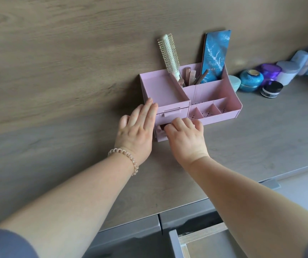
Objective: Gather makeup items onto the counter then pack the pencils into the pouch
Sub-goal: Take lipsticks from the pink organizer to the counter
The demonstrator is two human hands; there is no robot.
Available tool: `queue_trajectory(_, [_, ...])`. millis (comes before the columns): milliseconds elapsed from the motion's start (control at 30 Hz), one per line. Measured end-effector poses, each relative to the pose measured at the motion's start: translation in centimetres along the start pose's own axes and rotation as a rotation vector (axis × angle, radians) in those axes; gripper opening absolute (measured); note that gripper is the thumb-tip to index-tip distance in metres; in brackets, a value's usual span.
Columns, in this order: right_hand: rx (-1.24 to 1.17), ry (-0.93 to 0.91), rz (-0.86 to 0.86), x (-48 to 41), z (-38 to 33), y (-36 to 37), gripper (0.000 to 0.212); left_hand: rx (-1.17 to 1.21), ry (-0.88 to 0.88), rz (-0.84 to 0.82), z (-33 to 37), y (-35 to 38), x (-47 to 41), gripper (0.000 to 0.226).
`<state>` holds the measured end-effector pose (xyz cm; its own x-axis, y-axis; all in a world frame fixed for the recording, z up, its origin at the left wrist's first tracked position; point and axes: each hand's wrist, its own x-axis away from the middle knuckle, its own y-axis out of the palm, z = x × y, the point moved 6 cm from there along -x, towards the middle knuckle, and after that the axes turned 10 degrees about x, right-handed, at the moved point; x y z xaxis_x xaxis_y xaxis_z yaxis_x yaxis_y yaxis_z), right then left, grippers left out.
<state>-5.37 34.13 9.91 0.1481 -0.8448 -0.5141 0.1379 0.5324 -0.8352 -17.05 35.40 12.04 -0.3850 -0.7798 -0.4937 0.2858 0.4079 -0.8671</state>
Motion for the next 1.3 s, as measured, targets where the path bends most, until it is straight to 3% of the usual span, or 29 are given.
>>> queue_trajectory(233, [-0.092, 0.046, 0.112, 3.7, 1.2, -1.2, 0.024, 0.042, -0.023, 0.013, 0.0, 0.4, -0.2, 0.058])
queue_trajectory(467, [-0.062, 0.006, 0.081, 3.5, 1.5, -2.0, 0.028, 0.068, -0.052, -0.031, 0.2, 0.3, 0.0, 0.061])
queue_trajectory(800, [-0.062, -0.033, 0.083, 7.7, 2.2, -3.8, 0.027, 0.094, -0.144, -0.09, 0.5, 0.4, 0.3, 0.084])
queue_trajectory(967, [-0.156, -0.048, 0.104, 8.4, 2.6, -5.5, 0.016, 0.199, -0.245, -0.116, 1.2, -0.5, 1.1, 0.091])
queue_trajectory(1067, [-0.305, 0.132, 0.057, 6.8, 4.5, -6.2, 0.032, 0.394, -0.473, -0.048, 1.7, -1.5, 2.9, 0.087])
queue_trajectory(1133, [-0.316, 0.245, 0.001, 5.0, 5.5, -6.0, 0.027, 0.364, -0.444, -0.051, 3.1, -2.1, 3.6, 0.078])
queue_trajectory(1233, [-0.169, 0.179, -0.347, 2.7, 4.6, -3.9, 0.036, 0.287, -0.406, -0.231, 4.1, -1.3, 3.0, 0.063])
queue_trajectory(1300, [-0.096, 0.108, -0.492, 2.3, 3.5, -2.9, 0.042, 0.252, -0.43, -0.358, 3.7, -0.5, 2.0, 0.057])
